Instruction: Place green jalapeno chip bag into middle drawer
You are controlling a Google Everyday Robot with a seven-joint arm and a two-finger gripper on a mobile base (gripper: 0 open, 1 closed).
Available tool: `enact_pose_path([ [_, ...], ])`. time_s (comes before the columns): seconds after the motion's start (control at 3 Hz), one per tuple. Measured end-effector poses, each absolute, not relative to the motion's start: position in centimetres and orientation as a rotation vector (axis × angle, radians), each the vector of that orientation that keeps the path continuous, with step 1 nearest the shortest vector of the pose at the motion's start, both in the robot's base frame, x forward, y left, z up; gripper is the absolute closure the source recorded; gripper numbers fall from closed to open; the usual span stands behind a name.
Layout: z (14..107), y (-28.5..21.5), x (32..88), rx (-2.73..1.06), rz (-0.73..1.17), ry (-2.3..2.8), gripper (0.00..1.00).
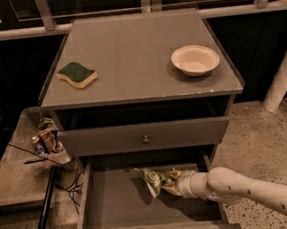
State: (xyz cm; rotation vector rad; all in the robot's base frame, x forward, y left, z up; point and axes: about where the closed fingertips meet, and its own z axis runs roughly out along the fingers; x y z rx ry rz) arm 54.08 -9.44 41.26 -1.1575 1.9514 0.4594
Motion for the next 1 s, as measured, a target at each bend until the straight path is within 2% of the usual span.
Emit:
enact_pose_path([
  [0.67, 39.0, -8.7, 53.2, -1.291, 0.461, 2.007, 1.0],
  [1.0, 38.9, -8.6, 53.2, -1.295, 0.462, 2.009, 0.82],
])
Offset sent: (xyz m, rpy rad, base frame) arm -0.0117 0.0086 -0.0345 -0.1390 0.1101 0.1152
